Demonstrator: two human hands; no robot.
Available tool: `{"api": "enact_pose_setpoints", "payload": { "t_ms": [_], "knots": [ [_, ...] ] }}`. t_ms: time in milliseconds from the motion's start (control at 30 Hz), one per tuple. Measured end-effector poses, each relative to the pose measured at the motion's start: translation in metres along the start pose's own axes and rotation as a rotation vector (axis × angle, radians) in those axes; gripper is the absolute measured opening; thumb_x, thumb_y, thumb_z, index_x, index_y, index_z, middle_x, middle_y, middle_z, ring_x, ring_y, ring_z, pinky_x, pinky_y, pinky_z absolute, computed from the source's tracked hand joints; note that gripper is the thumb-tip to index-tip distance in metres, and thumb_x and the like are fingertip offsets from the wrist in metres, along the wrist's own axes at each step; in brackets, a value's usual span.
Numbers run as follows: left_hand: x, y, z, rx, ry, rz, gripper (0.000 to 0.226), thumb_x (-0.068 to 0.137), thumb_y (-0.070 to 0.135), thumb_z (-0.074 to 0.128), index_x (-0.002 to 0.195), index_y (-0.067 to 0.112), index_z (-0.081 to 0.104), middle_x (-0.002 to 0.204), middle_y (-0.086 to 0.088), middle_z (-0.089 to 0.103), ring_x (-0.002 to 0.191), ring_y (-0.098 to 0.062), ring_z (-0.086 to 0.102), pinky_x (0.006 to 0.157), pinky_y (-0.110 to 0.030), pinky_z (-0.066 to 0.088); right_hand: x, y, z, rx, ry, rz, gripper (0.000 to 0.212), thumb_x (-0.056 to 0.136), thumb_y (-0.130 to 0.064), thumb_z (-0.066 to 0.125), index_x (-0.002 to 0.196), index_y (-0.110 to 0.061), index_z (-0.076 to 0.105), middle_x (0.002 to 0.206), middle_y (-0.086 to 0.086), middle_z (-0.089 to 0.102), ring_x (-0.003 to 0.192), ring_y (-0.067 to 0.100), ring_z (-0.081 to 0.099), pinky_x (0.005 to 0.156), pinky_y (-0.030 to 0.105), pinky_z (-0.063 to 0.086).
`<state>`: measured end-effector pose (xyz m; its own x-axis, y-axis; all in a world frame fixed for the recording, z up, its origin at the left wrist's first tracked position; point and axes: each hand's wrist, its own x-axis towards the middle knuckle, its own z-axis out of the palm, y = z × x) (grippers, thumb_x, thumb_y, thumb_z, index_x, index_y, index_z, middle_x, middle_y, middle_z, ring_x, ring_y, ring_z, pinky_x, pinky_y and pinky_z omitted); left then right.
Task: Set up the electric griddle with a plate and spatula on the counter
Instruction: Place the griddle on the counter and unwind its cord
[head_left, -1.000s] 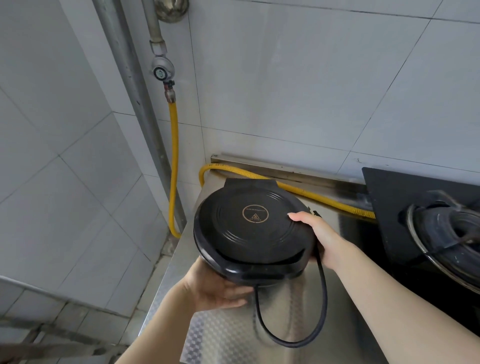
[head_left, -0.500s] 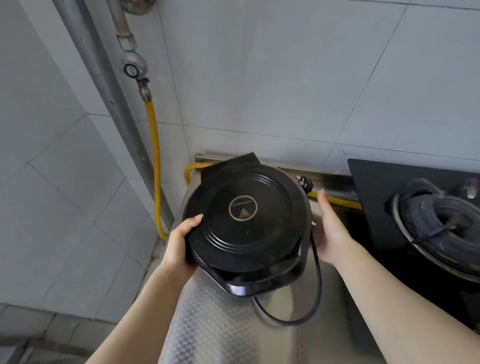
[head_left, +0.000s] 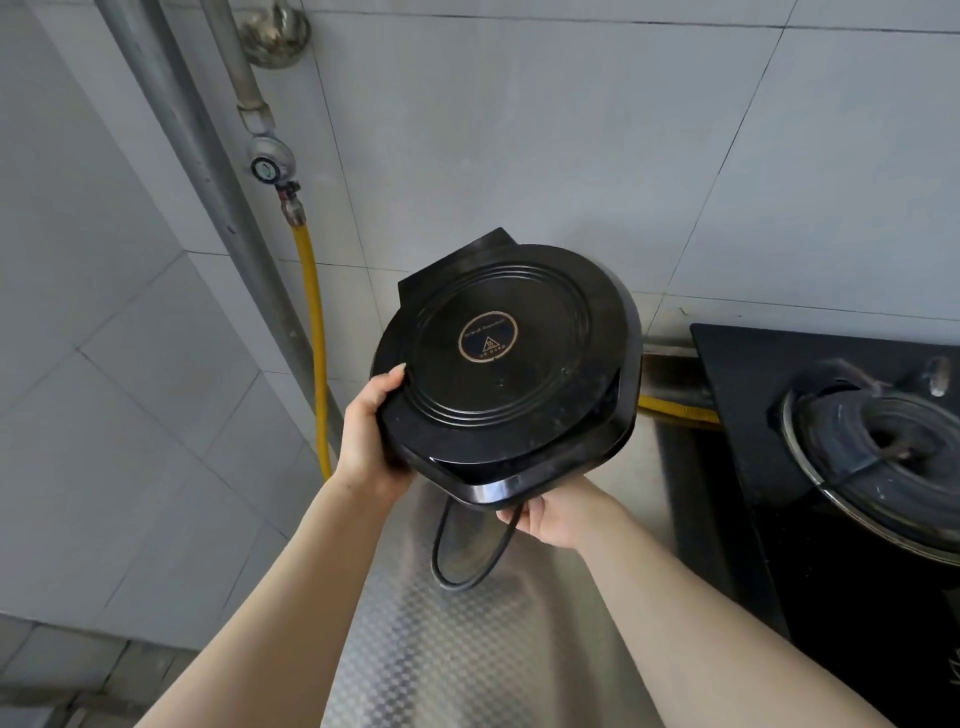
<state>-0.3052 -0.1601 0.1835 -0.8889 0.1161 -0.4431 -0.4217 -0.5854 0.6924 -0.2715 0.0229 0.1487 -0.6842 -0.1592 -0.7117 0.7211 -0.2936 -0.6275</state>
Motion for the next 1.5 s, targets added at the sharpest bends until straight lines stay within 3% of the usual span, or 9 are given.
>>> {"api": "enact_pose_setpoints", "payload": {
  "t_ms": [133,200,300,400,500,633,933,1167,1500],
  "knots": [
    [0.001,0.001,-0.015,-0.003,0.006,0.033,0.034,0.072,0.034,0.066,0.102,0.019,0.075,0.105,-0.006,0.074,0.090,-0.026,0.071,0.072,-0.036,0.057,-0.001,-0.005,-0.016,-0.507,0.312,-0.111,0.028,0.090,-0.005,0.053,0.064,-0.004,0.061,0.057,0.011,0.064,0.041,0.016,0.059,0.050,0.024,0.047],
    [0.001,0.006,-0.027,0.003,0.005,0.052,0.033,0.075,0.032,0.064,0.103,0.019,0.074,0.104,-0.006,0.074,0.093,-0.026,0.070,0.074,-0.036,0.057,-0.002,-0.016,-0.043,-0.859,0.667,-0.183,0.013,0.088,-0.013,0.058,0.095,-0.005,0.066,0.093,0.015,0.068,0.081,0.027,0.067,0.071,0.030,0.048],
    [0.001,0.009,-0.041,0.007,0.036,0.051,0.040,0.076,0.031,0.063,0.114,0.019,0.068,0.105,-0.006,0.073,0.094,-0.027,0.069,0.077,-0.037,0.055,-0.008,-0.027,-0.066,-1.160,0.934,-0.340,0.045,0.087,-0.026,0.064,0.129,-0.017,0.052,0.131,0.012,0.053,0.122,0.032,0.048,0.093,0.040,0.044],
    [-0.001,0.004,-0.046,-0.030,0.055,0.043,0.045,0.077,0.031,0.062,0.120,0.019,0.064,0.113,-0.006,0.071,0.099,-0.028,0.067,0.089,-0.043,0.051,-0.003,-0.024,-0.046,-1.107,0.699,-0.501,0.030,0.080,-0.037,0.068,0.107,-0.025,0.064,0.103,-0.001,0.065,0.101,0.022,0.062,0.079,0.033,0.050],
    [-0.002,0.000,-0.051,-0.050,0.074,0.042,0.039,0.077,0.032,0.063,0.114,0.020,0.066,0.113,-0.007,0.071,0.100,-0.028,0.066,0.092,-0.044,0.049,0.009,0.003,-0.017,-1.260,0.263,-0.290,0.040,0.065,-0.049,0.073,0.095,-0.024,0.065,0.091,-0.008,0.069,0.080,0.015,0.066,0.076,0.032,0.054],
    [-0.002,0.001,-0.064,-0.029,0.080,0.034,0.043,0.076,0.033,0.063,0.116,0.019,0.066,0.111,-0.007,0.072,0.097,-0.028,0.068,0.086,-0.043,0.052,0.024,0.034,-0.016,-1.617,0.361,-0.284,0.016,0.073,-0.032,0.066,0.080,-0.018,0.060,0.082,-0.001,0.066,0.078,0.023,0.064,0.067,0.031,0.049],
    [-0.006,-0.011,-0.092,0.108,0.082,-0.083,0.043,0.060,0.032,0.073,0.098,0.011,0.076,0.107,-0.013,0.072,0.092,-0.030,0.070,0.080,-0.041,0.052,0.023,-0.050,-0.045,-1.125,0.953,-0.439,0.016,0.092,-0.031,0.057,0.090,-0.016,0.062,0.081,0.004,0.067,0.074,0.021,0.061,0.055,0.027,0.039],
    [-0.008,-0.038,-0.094,0.279,0.116,-0.239,0.043,0.048,0.031,0.078,0.085,0.009,0.078,0.100,-0.019,0.073,0.085,-0.033,0.072,0.071,-0.038,0.053,0.021,-0.070,-0.044,-1.085,1.023,-0.508,0.019,0.095,-0.027,0.053,0.099,-0.011,0.063,0.092,0.008,0.069,0.086,0.027,0.064,0.062,0.030,0.046],
    [-0.006,-0.039,-0.097,0.403,0.046,-0.312,0.082,0.042,0.036,0.082,0.115,0.005,0.063,0.108,-0.019,0.071,0.096,-0.036,0.069,0.078,-0.042,0.052,0.020,-0.102,0.003,-0.801,0.806,-0.784,0.017,0.098,-0.027,0.048,0.101,-0.014,0.057,0.077,0.005,0.072,0.064,0.020,0.070,0.069,0.040,0.059]
  ]
}}
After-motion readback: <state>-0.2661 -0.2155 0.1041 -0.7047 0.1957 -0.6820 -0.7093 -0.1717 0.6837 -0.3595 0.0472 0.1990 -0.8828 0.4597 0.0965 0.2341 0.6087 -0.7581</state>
